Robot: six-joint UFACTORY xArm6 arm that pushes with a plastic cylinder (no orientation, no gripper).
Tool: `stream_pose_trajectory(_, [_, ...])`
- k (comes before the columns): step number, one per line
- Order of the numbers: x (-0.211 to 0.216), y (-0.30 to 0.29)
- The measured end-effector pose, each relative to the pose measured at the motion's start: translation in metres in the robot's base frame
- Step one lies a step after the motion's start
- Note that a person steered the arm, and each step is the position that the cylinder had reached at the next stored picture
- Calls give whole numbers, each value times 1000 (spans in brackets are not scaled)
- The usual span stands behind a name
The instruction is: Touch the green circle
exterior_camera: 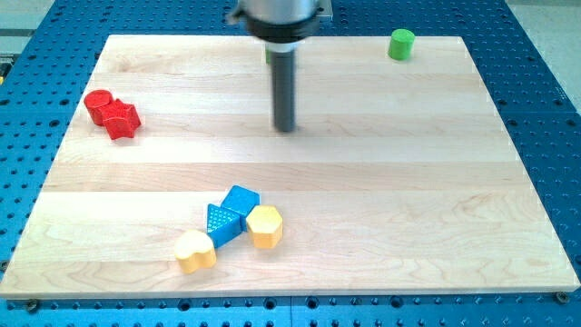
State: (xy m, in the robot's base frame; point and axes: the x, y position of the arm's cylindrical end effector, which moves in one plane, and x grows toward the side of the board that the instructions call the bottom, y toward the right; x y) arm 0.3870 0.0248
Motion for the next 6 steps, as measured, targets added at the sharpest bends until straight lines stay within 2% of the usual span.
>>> stream_pose_trajectory(2, [-33, 106])
stream_pose_trajectory(3, [-95, 182])
stream_pose_trajectory(4, [-157, 192])
stream_pose_trajectory(5, [-170, 208])
stream_pose_trajectory(6, [-176, 190])
